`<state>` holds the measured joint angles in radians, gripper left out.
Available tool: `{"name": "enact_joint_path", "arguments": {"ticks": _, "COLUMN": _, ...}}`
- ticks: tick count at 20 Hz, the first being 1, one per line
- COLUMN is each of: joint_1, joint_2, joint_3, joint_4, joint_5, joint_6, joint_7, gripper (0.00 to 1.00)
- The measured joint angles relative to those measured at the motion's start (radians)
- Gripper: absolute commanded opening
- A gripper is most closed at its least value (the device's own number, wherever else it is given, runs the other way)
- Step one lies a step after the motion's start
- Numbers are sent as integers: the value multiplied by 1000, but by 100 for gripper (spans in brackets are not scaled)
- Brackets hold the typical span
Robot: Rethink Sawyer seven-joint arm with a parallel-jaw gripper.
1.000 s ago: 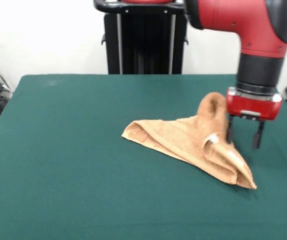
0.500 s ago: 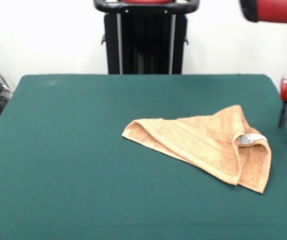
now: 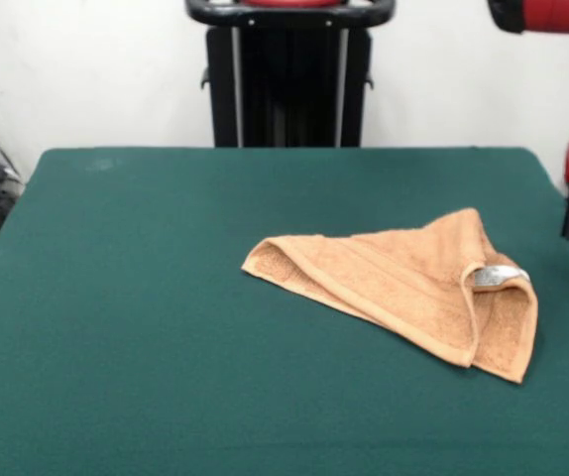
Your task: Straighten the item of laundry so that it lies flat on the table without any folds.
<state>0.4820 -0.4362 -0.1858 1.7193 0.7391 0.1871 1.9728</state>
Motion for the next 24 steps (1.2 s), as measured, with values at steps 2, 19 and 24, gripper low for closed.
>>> {"name": "enact_joint_path", "arguments": {"ticks": 2, "joint_1": -50, "joint_2": -38, "joint_3": 0, "joint_4": 18, "joint_5": -17, "joint_6": 0, "joint_7": 0, "gripper": 100}}
{"name": "enact_joint_path", "arguments": {"ticks": 19, "joint_1": -234, "joint_2": -200, "joint_3": -2, "joint_4": 68, "joint_5": -194, "joint_6": 9, "joint_7": 0, "gripper": 100}}
{"name": "enact_joint_path", "arguments": {"ticks": 24, "joint_1": -270, "joint_2": -203, "joint_3": 6, "joint_4": 81, "joint_5": -251, "joint_6": 8, "joint_7": 0, "gripper": 100}}
